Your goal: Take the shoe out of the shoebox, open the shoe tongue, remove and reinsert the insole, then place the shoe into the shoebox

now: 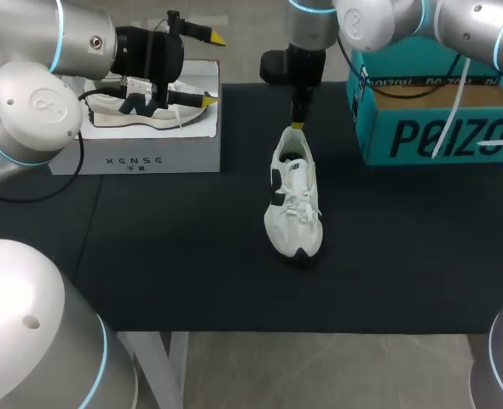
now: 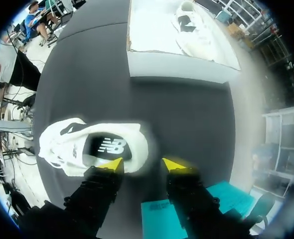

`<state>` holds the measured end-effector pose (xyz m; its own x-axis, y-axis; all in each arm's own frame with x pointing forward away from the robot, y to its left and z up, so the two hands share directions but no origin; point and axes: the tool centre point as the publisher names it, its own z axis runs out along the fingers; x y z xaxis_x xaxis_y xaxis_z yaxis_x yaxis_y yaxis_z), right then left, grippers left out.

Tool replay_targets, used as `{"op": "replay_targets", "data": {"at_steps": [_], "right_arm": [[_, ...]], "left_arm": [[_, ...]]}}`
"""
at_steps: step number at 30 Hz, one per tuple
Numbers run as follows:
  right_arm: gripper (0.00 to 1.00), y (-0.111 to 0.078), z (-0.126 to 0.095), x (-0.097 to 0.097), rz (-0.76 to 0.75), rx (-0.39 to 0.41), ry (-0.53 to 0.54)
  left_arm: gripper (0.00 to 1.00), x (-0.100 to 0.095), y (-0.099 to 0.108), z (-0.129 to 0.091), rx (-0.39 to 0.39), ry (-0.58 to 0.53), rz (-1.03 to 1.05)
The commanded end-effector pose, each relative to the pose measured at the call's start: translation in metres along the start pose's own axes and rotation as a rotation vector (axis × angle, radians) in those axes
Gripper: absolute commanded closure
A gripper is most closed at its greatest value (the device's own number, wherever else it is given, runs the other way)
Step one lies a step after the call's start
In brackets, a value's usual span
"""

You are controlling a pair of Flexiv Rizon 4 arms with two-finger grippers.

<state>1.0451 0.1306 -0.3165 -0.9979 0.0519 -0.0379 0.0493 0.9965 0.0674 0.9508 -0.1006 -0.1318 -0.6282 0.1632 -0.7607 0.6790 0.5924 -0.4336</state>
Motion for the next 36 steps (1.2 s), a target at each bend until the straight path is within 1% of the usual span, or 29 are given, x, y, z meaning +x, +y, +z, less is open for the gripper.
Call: {"op": "replay_targets", "data": {"at_steps": [1, 2, 3, 4, 6, 8, 9, 12, 13, 14, 16, 17, 19, 21, 23, 24, 27, 28, 30, 31, 32, 33, 34, 35, 36], "right_arm": [[0.37, 0.003, 0.027, -0.003, -0.007, -0.014, 0.016], [0.38, 0.004, 0.031, -0.001, -0.011, -0.011, 0.021], [0.35, 0.004, 0.035, 0.000, -0.012, -0.008, 0.028], [0.36, 0.005, 0.039, 0.002, -0.021, -0.012, 0.036], [0.36, 0.006, 0.049, 0.006, -0.029, 0.008, 0.045], [0.33, 0.005, 0.060, 0.006, -0.028, 0.009, 0.060], [0.30, 0.004, 0.067, 0.005, -0.029, 0.015, 0.066], [0.38, 0.001, 0.079, 0.002, -0.023, 0.018, 0.078], [0.48, 0.001, 0.081, 0.002, -0.022, 0.018, 0.078], [0.55, 0.000, 0.085, 0.000, -0.021, 0.026, 0.077], [0.75, -0.001, 0.089, -0.002, -0.017, 0.035, 0.081], [0.98, -0.002, 0.089, -0.003, -0.014, 0.046, 0.083], [1.00, -0.004, 0.087, -0.004, -0.010, 0.047, 0.085], [1.00, -0.006, 0.080, -0.004, 0.013, 0.065, 0.090], [1.00, -0.011, 0.066, -0.003, 0.051, 0.041, 0.100], [1.00, -0.012, 0.057, 0.000, 0.063, 0.063, 0.096], [1.00, -0.014, 0.033, 0.004, 0.095, 0.030, 0.095], [1.00, -0.013, 0.024, 0.006, 0.111, 0.036, 0.100], [1.00, -0.011, 0.005, 0.007, 0.121, 0.012, 0.085], [1.00, -0.010, -0.005, 0.006, 0.136, 0.023, 0.084], [1.00, -0.009, -0.014, 0.004, 0.134, 0.000, 0.065], [1.00, -0.008, -0.025, 0.003, 0.132, -0.002, 0.062], [1.00, -0.007, -0.033, 0.001, 0.133, 0.017, 0.055], [1.00, -0.006, -0.043, -0.001, 0.124, -0.014, 0.041], [1.00, -0.005, -0.053, -0.003, 0.120, -0.028, 0.041]], "left_arm": [[0.00, -0.001, 0.000, 0.001, -0.003, 0.003, 0.000], [0.00, -0.001, 0.000, 0.001, -0.003, 0.003, 0.000], [0.00, -0.001, 0.000, 0.001, -0.003, 0.003, 0.000], [0.00, -0.001, 0.000, 0.001, -0.003, 0.003, 0.000], [0.00, -0.001, 0.000, 0.001, -0.003, 0.003, 0.000], [0.00, -0.001, 0.000, 0.001, -0.003, 0.003, 0.000], [0.00, -0.001, 0.000, 0.001, -0.003, 0.003, 0.000], [0.00, -0.001, 0.000, 0.001, -0.003, 0.003, 0.000], [0.00, -0.001, 0.000, 0.001, -0.003, 0.003, 0.000], [0.00, -0.001, 0.000, 0.001, -0.003, 0.003, 0.000], [0.00, -0.001, 0.000, 0.001, -0.003, 0.003, 0.000], [0.00, -0.001, 0.000, 0.001, -0.003, 0.003, 0.000], [0.00, -0.001, 0.000, 0.001, -0.003, 0.003, 0.000], [0.00, -0.001, 0.000, 0.001, -0.003, 0.003, 0.000], [0.00, -0.001, 0.000, 0.001, -0.003, 0.003, 0.000], [0.00, -0.001, 0.000, 0.001, -0.003, 0.003, 0.000], [0.00, -0.001, 0.000, 0.001, -0.003, 0.003, 0.000], [0.00, -0.001, 0.000, 0.001, -0.003, 0.003, 0.000], [0.00, -0.001, 0.000, 0.001, -0.003, 0.003, 0.000], [0.00, -0.001, 0.000, 0.001, -0.003, 0.003, 0.000], [0.00, -0.001, 0.000, 0.001, -0.003, 0.003, 0.000], [0.00, -0.001, 0.000, 0.001, -0.003, 0.003, 0.000], [0.00, -0.001, 0.000, 0.001, -0.003, 0.003, 0.000], [0.00, -0.001, 0.000, 0.001, -0.003, 0.003, 0.000], [0.00, -0.001, 0.000, 0.001, -0.003, 0.003, 0.000]]}}
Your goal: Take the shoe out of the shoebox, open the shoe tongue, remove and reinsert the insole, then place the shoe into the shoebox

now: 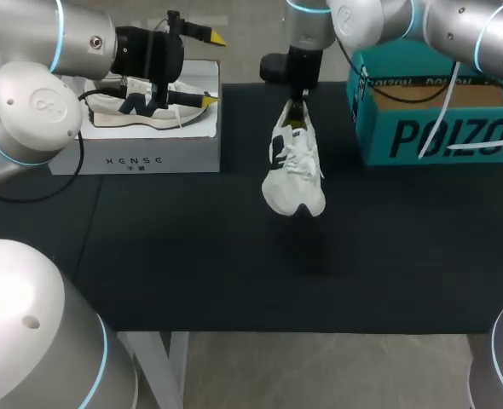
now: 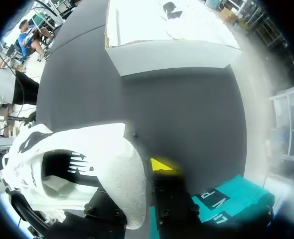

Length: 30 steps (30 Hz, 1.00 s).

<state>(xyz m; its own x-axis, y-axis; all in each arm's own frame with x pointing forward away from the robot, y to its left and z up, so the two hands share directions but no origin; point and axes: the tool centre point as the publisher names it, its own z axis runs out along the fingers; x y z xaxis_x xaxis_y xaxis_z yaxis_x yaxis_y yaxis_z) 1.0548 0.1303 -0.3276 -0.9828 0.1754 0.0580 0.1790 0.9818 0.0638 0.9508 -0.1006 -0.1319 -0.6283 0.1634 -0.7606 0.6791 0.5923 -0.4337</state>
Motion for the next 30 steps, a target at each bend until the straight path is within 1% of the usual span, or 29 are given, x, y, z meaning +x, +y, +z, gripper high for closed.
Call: {"op": "replay_targets", "data": {"at_steps": [1, 4, 18, 19, 20, 21, 23, 24, 25, 26, 27, 28, 29, 30], "right_arm": [[1.00, -0.006, -0.072, 0.011, -0.012, -0.018, -0.054], [1.00, -0.004, -0.095, 0.012, -0.051, -0.051, -0.065], [1.00, -0.004, -0.095, 0.012, -0.051, -0.051, -0.065], [1.00, -0.004, -0.109, 0.001, 0.020, -0.075, -0.040], [1.00, -0.005, -0.118, -0.005, 0.050, -0.087, -0.025], [1.00, -0.009, -0.134, -0.016, 0.115, -0.103, -0.054], [1.00, -0.011, -0.151, -0.033, 0.255, -0.097, -0.038], [1.00, -0.015, -0.162, -0.043, 0.361, -0.086, -0.076], [1.00, -0.015, -0.167, -0.055, 0.479, -0.049, -0.034], [1.00, -0.018, -0.168, -0.060, 0.519, -0.054, -0.094], [1.00, -0.022, -0.170, -0.073, 0.658, -0.028, -0.109], [1.00, -0.026, -0.171, -0.084, 0.742, -0.028, -0.124], [1.00, -0.030, -0.172, -0.089, 0.766, -0.037, -0.099], [1.00, -0.038, -0.174, -0.100, 0.904, -0.043, -0.080]], "left_arm": [[0.00, -0.001, 0.000, 0.001, -0.003, 0.003, 0.000], [0.00, -0.001, 0.000, 0.001, -0.003, 0.003, 0.000], [0.00, -0.001, 0.000, 0.001, -0.003, 0.003, 0.000], [0.00, -0.001, 0.000, 0.001, -0.003, 0.003, 0.000], [0.00, -0.001, 0.000, 0.001, -0.003, 0.003, 0.000], [0.00, -0.001, 0.000, 0.001, -0.003, 0.003, 0.000], [0.00, -0.001, 0.000, 0.001, -0.003, 0.003, 0.000], [0.00, -0.001, 0.000, 0.001, -0.003, 0.003, 0.000], [0.00, -0.001, 0.000, 0.001, -0.003, 0.003, 0.000], [0.00, -0.001, 0.000, 0.001, -0.003, 0.003, 0.000], [0.00, -0.001, 0.000, 0.001, -0.003, 0.003, 0.000], [0.00, -0.001, 0.000, 0.001, -0.003, 0.003, 0.000], [0.00, -0.001, 0.000, 0.001, -0.003, 0.003, 0.000], [0.00, -0.001, 0.000, 0.001, -0.003, 0.003, 0.000]]}}
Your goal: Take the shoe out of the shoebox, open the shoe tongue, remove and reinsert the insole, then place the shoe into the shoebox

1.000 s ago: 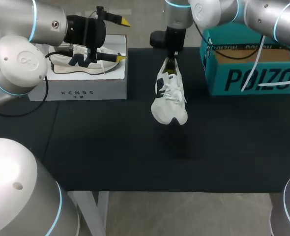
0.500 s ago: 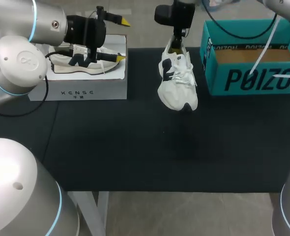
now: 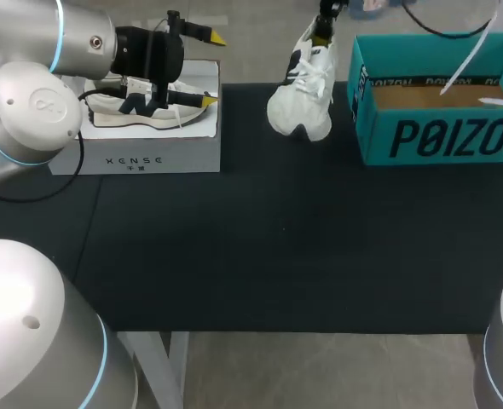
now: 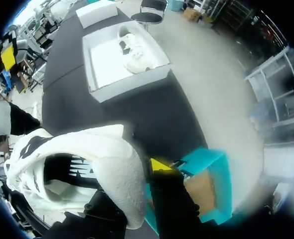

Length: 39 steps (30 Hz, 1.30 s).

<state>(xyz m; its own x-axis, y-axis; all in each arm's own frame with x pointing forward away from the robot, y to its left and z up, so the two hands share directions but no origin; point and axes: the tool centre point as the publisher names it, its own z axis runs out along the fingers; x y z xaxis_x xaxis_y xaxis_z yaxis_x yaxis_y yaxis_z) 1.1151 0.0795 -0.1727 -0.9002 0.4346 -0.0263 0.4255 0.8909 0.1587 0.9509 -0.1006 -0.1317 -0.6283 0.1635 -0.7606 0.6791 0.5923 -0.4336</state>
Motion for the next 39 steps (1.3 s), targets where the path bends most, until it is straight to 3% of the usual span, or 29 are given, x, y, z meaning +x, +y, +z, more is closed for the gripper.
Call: {"op": "replay_targets", "data": {"at_steps": [1, 5, 24, 29, 35, 39], "right_arm": [[1.00, 0.000, -0.008, -0.050, 0.697, 0.098, -0.037], [1.00, -0.017, -0.009, -0.077, 1.108, 0.096, -0.074], [1.00, -0.017, -0.009, -0.077, 1.108, 0.096, -0.074], [1.00, -0.057, -0.003, -0.103, 1.090, 0.112, -0.127], [1.00, -0.101, -0.022, -0.121, 1.097, 0.101, -0.195], [1.00, -0.128, -0.021, -0.135, 1.141, 0.121, -0.231]], "left_arm": [[0.00, -0.001, 0.000, 0.001, -0.003, 0.003, 0.000], [0.00, -0.001, 0.000, 0.001, -0.003, 0.003, 0.000], [0.00, -0.001, 0.000, 0.001, -0.003, 0.003, 0.000], [0.00, -0.001, 0.000, 0.001, -0.003, 0.003, 0.000], [0.00, -0.001, 0.000, 0.001, -0.003, 0.003, 0.000], [0.00, -0.001, 0.000, 0.001, -0.003, 0.003, 0.000]]}}
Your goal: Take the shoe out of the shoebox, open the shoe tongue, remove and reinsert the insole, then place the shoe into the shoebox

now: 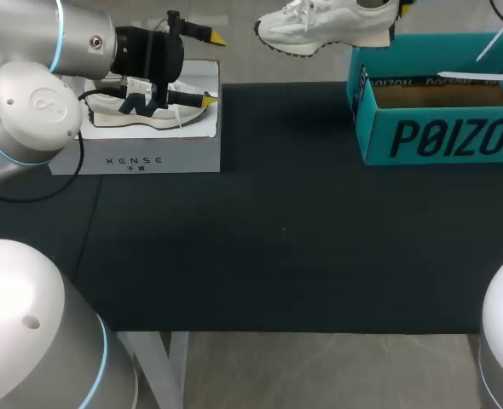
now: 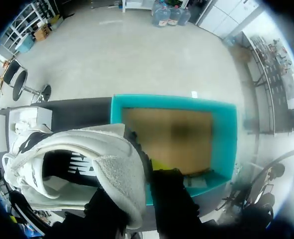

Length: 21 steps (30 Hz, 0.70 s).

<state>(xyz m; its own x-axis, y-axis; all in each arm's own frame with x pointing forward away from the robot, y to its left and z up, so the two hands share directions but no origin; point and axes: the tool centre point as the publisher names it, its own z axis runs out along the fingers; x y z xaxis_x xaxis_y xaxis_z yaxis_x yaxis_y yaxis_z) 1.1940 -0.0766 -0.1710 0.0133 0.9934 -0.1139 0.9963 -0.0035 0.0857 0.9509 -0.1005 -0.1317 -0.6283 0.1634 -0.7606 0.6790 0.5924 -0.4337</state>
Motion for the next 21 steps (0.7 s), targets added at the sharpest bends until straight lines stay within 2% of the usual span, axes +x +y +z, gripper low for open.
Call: {"op": "replay_targets", "data": {"at_steps": [1, 4, 9, 21], "right_arm": [[1.00, -0.014, 0.001, -0.027, 0.038, -0.021, -0.002], [1.00, -0.020, 0.008, -0.046, 0.072, -0.008, -0.013], [1.00, -0.040, 0.013, -0.071, 0.160, 0.040, -0.045], [1.00, -0.040, 0.013, -0.071, 0.160, 0.040, -0.045]], "left_arm": [[0.00, -0.001, 0.000, 0.001, -0.003, 0.003, 0.000], [0.00, -0.001, 0.000, 0.001, -0.003, 0.003, 0.000], [0.00, -0.001, 0.000, 0.001, -0.003, 0.003, 0.000], [0.00, -0.001, 0.000, 0.001, -0.003, 0.003, 0.000]]}}
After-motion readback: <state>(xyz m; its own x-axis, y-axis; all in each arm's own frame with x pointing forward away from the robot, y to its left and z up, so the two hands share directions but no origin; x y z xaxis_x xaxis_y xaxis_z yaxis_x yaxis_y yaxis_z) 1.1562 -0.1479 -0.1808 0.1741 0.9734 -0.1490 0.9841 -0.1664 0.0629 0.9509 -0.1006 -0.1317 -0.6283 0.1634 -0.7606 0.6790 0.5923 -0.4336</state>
